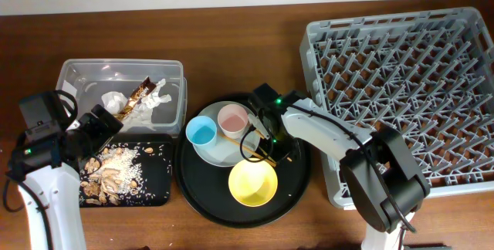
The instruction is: Sort waste into correct bins and load items into the dishwasher rack
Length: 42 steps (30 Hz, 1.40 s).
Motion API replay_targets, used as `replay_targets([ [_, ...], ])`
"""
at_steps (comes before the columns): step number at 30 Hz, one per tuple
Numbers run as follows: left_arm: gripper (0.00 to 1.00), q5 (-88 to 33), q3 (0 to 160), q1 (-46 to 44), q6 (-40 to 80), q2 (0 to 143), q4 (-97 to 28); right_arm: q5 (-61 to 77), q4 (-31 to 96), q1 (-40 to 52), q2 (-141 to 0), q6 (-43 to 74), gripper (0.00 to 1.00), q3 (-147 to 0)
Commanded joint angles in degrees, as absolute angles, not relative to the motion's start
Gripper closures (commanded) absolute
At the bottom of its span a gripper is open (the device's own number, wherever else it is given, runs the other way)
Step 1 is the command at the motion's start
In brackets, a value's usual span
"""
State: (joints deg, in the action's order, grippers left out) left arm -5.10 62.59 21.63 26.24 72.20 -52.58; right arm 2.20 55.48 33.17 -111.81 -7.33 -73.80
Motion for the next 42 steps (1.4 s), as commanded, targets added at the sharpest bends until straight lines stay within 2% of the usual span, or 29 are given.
replay_targets([
  [1,0.01,-5.06,63.53,21.91,26.76,71.22,-52.58,0.95,56.75,33.26,-111.46,-7.05,0.96,-75.57],
  [13,0.01,-5.06,63.53,21.91,26.76,71.22,-52.58,0.64,69.76,31.24,-109.10,-7.01,0.96,-94.83],
  [17,0.01,-5.06,63.53,21.91,26.74,71.22,-52.58,0.12,73.17,24.38,-109.08,-6.57,0.96,-99.37],
  [23,0.01,-5.06,63.53,21.91,26.74,71.22,-52.58,0.19,75.18,7.64,-109.10,-6.63,0.96,-99.74],
  [28,0.01,-5.06,63.53,21.91,26.76,71.22,-52.58,2.17,75.07,-0.40,-109.10,-7.64,0.95,-99.70],
  [32,0.01,-5.06,63.53,21.91,26.74,71.22,-52.60,2.55,75.02,-2.96,-109.10,-8.60,0.90,-99.70],
  [34,0.01,-5.06,63.53,21.93,26.76,71.22,-52.58,2.52,75.05,-3.07,-109.10,-8.60,0.84,-99.70],
  [35,0.01,-5.06,63.53,21.91,26.76,71.22,-52.60,2.52,75.05,-3.07,-109.10,-8.60,0.70,-99.70],
  [37,0.01,-5.06,63.53,21.91,26.76,71.22,-52.58,2.55,75.11,-3.07,-109.10,-8.56,0.55,-99.70],
  [40,0.01,-5.06,63.53,21.91,26.76,71.22,-52.58,3.57,75.75,-2.96,-109.10,-8.54,0.50,-99.70],
  [42,0.01,-5.06,63.53,21.91,26.76,71.22,-52.58,9.69,77.25,-2.98,-109.10,-6.96,0.50,-99.70],
])
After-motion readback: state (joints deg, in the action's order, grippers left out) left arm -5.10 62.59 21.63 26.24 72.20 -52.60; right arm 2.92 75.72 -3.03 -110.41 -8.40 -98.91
